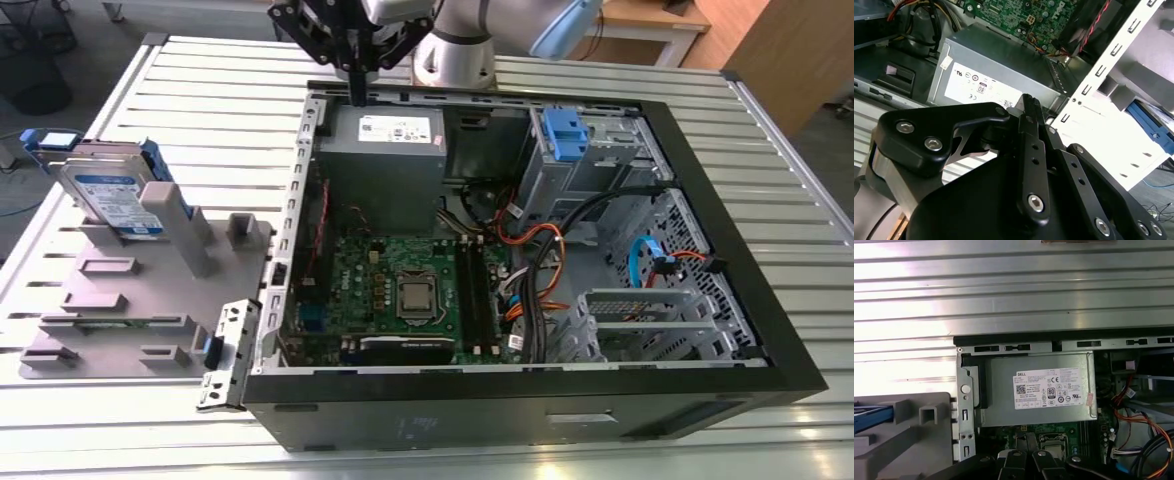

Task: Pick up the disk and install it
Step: 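Reach for the disk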

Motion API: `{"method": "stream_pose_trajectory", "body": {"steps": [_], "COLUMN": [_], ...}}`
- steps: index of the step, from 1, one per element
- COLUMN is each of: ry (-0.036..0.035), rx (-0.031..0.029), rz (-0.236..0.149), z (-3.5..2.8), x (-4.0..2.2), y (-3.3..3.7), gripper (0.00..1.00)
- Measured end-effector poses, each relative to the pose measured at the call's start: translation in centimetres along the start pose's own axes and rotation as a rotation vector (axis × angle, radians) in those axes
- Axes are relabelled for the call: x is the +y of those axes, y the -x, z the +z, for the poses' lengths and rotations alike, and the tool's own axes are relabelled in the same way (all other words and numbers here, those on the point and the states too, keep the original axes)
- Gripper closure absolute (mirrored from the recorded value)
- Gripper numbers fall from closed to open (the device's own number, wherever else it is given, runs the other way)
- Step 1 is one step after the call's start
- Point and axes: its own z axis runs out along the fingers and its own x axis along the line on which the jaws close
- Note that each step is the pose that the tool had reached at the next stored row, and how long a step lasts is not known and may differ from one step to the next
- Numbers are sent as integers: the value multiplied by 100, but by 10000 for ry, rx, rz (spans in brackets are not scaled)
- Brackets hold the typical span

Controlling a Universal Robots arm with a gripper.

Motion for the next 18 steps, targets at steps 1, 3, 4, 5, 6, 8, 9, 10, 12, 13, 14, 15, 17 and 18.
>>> {"method": "stream_pose_trajectory", "body": {"steps": [1, 3, 4, 5, 6, 8, 9, 10, 12, 13, 14, 15, 17, 18], "ry": [0, 1, 1, 2, 2, 1, 2, 2, 2, 1, 1, 2, 2, 1], "rx": [-1, -3, -4, -5, -6, -7, -8, -8, -8, -8, -8, -8, -8, -8], "rz": [-1, -1, 0, 0, 1, -1, -1, -1, 0, 0, 0, 0, -1, -1], "z": [0, 1, 1, 1, 1, 1, 1, 1, 1, 1, 1, 1, 1, 1], "x": [-2, -5, -7, -9, -11, -14, -16, -17, -20, -21, -21, -21, -22, -22], "y": [-23, -70, -93, -115, -138, -181, -203, -224, -255, -267, -277, -281, -282, -283], "gripper": [89, 89, 89, 89, 89, 89, 89, 89, 89, 89, 89, 89, 89, 89]}}
